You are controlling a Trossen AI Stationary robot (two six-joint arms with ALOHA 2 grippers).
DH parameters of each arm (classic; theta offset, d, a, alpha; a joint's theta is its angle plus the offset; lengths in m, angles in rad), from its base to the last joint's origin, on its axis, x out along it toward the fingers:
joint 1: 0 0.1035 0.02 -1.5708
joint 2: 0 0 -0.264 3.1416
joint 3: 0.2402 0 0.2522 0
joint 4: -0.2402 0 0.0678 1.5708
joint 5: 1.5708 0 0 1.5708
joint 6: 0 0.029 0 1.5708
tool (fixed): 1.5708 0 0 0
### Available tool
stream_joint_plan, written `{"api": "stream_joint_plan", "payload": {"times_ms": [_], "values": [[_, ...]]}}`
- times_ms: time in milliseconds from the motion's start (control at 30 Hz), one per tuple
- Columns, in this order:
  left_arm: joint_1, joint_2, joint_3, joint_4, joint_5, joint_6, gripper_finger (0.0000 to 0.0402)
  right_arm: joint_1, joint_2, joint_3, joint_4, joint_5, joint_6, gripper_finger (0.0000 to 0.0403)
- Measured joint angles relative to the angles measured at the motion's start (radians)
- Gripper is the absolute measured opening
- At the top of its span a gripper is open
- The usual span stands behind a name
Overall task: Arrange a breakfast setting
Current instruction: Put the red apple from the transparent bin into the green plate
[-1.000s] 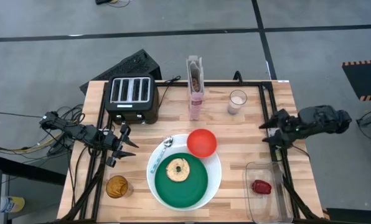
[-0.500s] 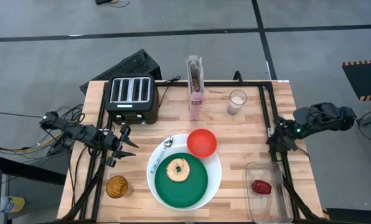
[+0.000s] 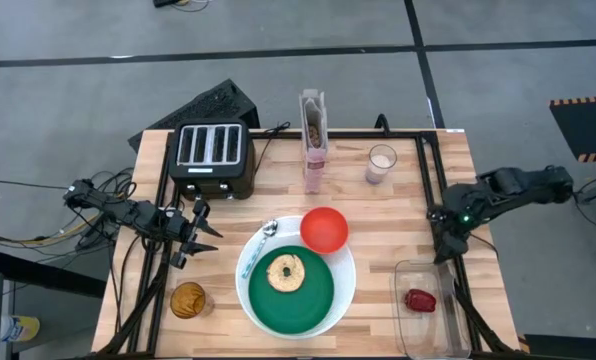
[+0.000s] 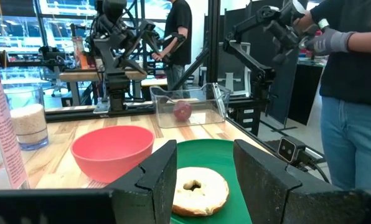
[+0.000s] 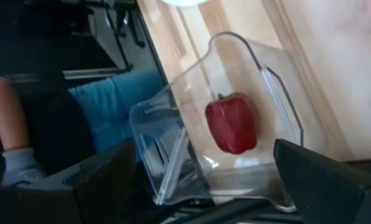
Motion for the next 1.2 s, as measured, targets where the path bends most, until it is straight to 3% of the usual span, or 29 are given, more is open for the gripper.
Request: {"api": "stream_joint_plan", "payload": {"times_ms": [300,733,1200], "values": [[0.000,0.000,0.000,0.000,0.000,0.000,0.0144,0.187,0.098,0.000,0.002,0.016,0.088,0.0400],[0.000,0.000,0.000,0.000,0.000,0.000,0.0144,0.532,0.274,0.000,0.034,0.285,0.048,0.0400],[0.000,0.000,0.000,0.000,0.000,0.000,0.0144,0.691,0.510,0.000,0.168,0.376,0.199,0.0400]]}}
